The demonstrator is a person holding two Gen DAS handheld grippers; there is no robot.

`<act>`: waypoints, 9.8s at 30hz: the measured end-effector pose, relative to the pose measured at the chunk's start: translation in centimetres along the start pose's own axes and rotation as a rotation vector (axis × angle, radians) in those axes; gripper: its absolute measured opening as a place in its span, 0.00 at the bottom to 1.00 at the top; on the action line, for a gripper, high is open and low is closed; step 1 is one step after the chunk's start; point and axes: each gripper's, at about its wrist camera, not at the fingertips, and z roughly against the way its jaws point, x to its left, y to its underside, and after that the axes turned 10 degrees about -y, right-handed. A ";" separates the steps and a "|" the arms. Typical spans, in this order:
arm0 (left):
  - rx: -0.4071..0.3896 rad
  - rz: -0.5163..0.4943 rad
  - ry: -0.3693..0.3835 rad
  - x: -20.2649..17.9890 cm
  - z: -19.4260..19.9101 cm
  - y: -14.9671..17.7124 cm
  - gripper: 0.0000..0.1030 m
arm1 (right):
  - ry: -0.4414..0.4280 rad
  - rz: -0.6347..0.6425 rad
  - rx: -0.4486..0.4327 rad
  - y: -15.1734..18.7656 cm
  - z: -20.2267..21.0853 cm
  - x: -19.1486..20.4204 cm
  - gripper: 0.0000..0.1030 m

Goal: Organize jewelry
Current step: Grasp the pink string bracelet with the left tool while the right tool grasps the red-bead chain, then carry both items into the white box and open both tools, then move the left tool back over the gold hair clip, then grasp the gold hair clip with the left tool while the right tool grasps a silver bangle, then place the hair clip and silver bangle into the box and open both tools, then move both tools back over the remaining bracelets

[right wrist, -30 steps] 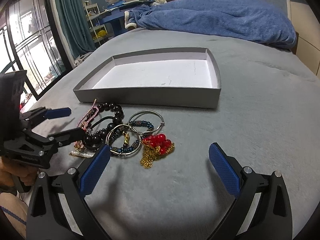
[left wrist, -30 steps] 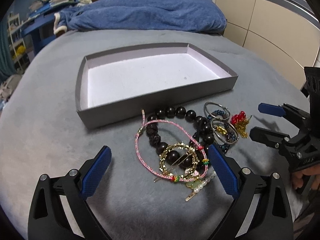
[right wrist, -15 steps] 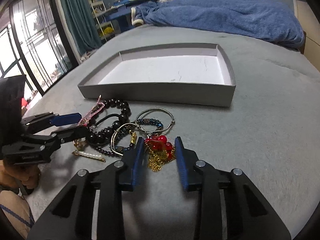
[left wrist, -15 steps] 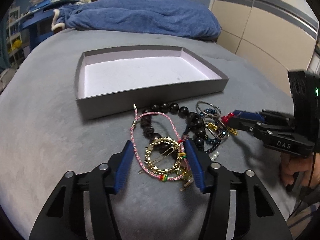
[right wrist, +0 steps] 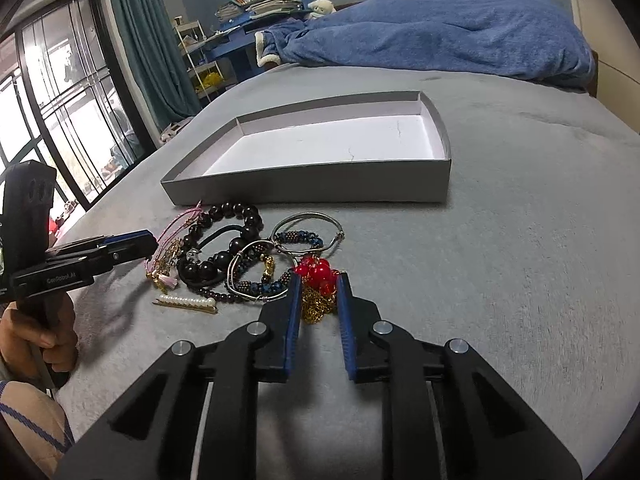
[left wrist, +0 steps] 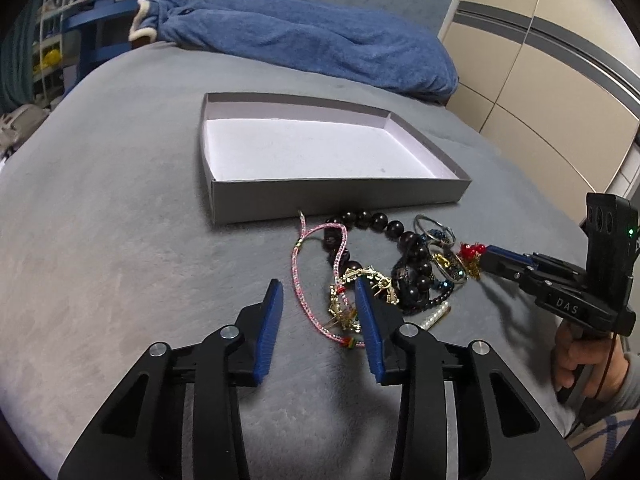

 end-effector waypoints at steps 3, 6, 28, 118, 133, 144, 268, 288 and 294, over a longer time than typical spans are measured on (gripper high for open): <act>0.016 -0.026 0.006 -0.4 -0.4 -0.1 0.27 | -0.001 -0.005 0.002 0.0 -0.1 -0.1 0.17; 0.023 -0.060 -0.001 -1.0 -0.6 -0.3 0.05 | -0.005 -0.008 -0.001 0.0 0.0 -0.2 0.17; -0.171 -0.111 -0.005 -0.9 6.5 -5.2 0.05 | -0.035 0.028 -0.092 -2.6 3.1 0.2 0.07; -0.173 -0.184 -0.030 -4.0 3.4 1.2 0.86 | 0.000 -0.005 -0.071 0.5 1.6 0.6 0.72; -0.101 -0.274 -0.005 -5.8 1.3 0.0 0.54 | -0.006 0.018 -0.038 0.5 1.0 1.1 0.72; -0.043 -0.198 -0.100 -4.1 -0.1 0.1 0.58 | -0.018 0.025 0.008 0.2 0.1 1.2 0.72; -0.215 -0.123 -0.116 -2.7 -1.4 -4.1 0.85 | 0.148 0.101 -0.124 -5.2 -3.1 -0.2 0.79; -0.162 -0.170 -0.041 -4.0 -0.2 -1.0 0.85 | 0.099 0.032 -0.108 -1.6 -0.5 0.5 0.79; -0.143 -0.179 -0.026 -4.0 -0.6 -1.0 0.79 | 0.109 0.042 -0.070 -1.5 -1.1 0.7 0.79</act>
